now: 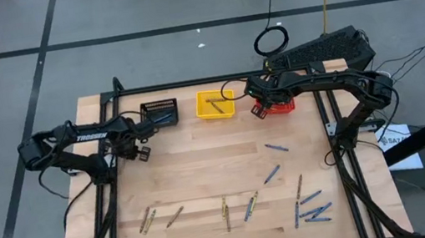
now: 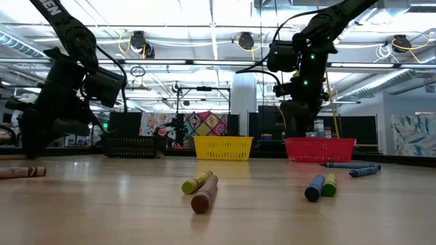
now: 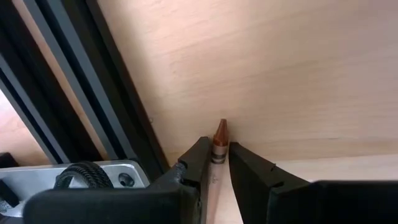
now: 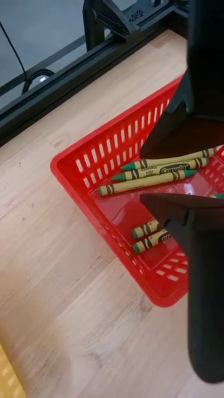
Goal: Sort crayons
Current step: Put the brown crayon into the yellow bin
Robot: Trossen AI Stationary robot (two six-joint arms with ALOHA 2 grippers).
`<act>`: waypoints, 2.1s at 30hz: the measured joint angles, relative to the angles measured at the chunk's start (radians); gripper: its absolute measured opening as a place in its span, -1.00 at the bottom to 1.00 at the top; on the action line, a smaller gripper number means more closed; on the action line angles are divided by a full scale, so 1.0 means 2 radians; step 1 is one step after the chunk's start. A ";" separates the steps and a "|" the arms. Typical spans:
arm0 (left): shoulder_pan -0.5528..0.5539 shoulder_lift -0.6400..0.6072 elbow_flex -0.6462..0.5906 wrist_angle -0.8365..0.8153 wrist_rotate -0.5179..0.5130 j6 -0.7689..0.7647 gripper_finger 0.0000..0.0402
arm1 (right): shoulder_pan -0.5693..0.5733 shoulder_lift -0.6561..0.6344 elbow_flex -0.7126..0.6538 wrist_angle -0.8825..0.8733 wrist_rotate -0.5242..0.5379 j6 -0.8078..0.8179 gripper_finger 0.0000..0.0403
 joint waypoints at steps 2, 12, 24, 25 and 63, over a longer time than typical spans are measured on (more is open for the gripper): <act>0.000 0.000 0.000 0.000 0.000 0.000 -0.63 | 0.000 0.000 0.000 0.000 0.000 -0.001 -0.57; -0.004 0.001 -0.001 0.012 0.000 0.009 -0.79 | 0.000 0.000 0.000 0.002 0.000 -0.001 -0.57; -0.009 0.001 -0.002 0.011 -0.008 0.014 -0.98 | 0.000 0.000 0.000 0.002 0.000 -0.003 -0.57; -0.009 0.001 -0.002 0.012 -0.008 0.014 -0.99 | 0.000 0.000 0.000 0.002 0.000 -0.003 -0.57; -0.079 0.001 0.075 -0.053 -0.001 0.036 -1.00 | 0.000 0.000 0.000 0.015 0.001 -0.002 -0.57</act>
